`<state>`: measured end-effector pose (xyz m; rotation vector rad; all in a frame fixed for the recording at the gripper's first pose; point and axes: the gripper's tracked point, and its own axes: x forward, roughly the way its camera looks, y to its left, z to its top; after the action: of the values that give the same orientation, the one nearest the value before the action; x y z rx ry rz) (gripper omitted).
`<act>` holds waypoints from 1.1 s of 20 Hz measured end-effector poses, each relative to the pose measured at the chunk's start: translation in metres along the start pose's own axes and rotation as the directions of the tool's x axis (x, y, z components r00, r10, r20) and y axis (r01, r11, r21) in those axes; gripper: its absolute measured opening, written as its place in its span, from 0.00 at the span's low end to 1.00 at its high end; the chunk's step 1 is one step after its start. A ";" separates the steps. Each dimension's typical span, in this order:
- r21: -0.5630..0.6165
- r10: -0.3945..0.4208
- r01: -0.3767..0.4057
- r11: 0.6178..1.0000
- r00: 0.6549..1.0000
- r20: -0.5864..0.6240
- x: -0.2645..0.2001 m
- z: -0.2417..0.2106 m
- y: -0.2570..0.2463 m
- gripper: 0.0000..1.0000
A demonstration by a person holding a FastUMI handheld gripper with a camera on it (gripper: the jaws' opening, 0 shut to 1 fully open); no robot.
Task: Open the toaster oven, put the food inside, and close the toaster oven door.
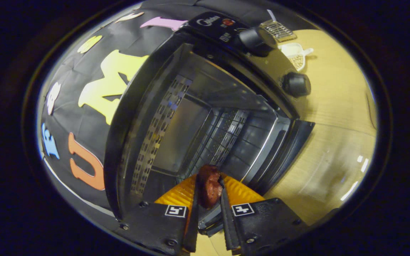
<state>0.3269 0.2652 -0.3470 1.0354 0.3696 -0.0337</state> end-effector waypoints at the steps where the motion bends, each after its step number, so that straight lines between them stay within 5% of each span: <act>1: -0.085 -0.012 0.012 0.996 1.000 -0.006 0.000 -0.001 0.001 0.35; 6: -0.466 -0.087 0.104 0.878 0.995 0.058 -0.008 0.018 -0.004 0.72; 10: -0.564 -0.079 0.096 0.820 0.995 0.055 -0.026 0.023 0.001 0.92; 22: -0.748 -0.112 0.020 0.664 0.991 -0.073 -0.132 0.030 -0.007 0.94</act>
<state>0.2103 0.2169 -0.2975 0.1906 0.4699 0.1088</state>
